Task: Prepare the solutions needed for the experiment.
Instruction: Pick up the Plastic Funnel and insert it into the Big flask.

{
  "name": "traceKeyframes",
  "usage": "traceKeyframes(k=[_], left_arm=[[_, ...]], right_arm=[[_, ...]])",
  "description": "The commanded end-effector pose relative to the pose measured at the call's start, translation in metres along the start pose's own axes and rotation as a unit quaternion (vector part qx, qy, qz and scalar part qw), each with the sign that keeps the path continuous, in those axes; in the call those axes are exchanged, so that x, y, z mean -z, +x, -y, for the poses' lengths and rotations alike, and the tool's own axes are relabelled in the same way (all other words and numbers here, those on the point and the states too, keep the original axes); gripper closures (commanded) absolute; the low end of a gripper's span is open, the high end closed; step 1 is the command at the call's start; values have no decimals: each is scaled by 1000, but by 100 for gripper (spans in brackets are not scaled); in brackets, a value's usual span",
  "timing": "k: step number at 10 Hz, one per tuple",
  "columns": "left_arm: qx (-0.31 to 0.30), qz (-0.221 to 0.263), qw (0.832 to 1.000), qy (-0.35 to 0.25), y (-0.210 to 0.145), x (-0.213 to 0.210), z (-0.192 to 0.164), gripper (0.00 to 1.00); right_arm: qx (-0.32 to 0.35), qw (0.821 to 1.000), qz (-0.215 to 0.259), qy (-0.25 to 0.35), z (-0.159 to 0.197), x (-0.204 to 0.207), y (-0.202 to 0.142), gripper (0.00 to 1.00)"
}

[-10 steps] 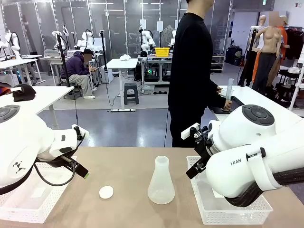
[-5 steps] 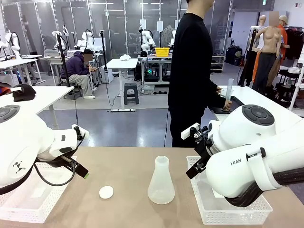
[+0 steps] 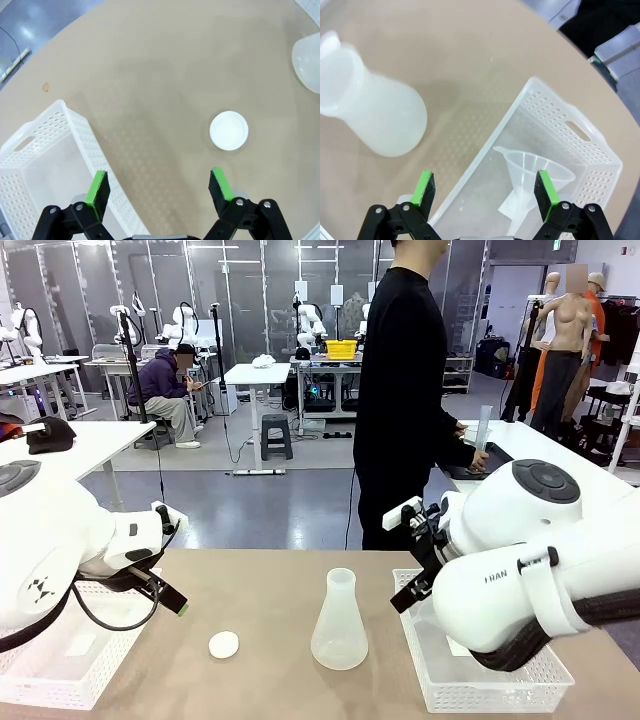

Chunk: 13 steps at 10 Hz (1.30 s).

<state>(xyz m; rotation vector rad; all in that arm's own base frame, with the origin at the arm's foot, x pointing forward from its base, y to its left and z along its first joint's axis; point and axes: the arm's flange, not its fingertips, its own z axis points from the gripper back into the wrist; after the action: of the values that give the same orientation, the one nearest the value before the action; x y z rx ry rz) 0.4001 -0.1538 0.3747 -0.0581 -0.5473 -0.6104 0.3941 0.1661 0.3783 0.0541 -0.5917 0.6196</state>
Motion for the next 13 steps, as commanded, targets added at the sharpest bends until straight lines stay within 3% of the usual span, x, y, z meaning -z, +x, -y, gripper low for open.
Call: traceKeyframes(k=[1,3,4,5,8,10,11,13], left_arm=[[13,15,998,-57,9,-30,-12,0],[-13,28,998,-47,16,-50,-17,0],[-6,27,999,-29,19,-50,-20,0],[-6,31,999,-41,16,-40,-1,0],[-10,33,999,-38,18,-48,-8,0],[-75,49,976,-200,46,-16,-45,0],[-107,55,968,-222,52,-6,-63,0],[-114,68,956,-262,57,13,-87,0]], right_arm=[[75,995,62,27,17,-40,9,0],[123,990,64,8,26,-71,15,0],[114,992,52,-15,24,-75,19,0],[98,993,67,16,21,-58,19,0],[98,993,67,16,21,-58,19,0],[128,987,87,34,36,-60,25,0],[147,982,108,40,50,-58,29,0],[176,969,129,116,68,-41,38,0]])
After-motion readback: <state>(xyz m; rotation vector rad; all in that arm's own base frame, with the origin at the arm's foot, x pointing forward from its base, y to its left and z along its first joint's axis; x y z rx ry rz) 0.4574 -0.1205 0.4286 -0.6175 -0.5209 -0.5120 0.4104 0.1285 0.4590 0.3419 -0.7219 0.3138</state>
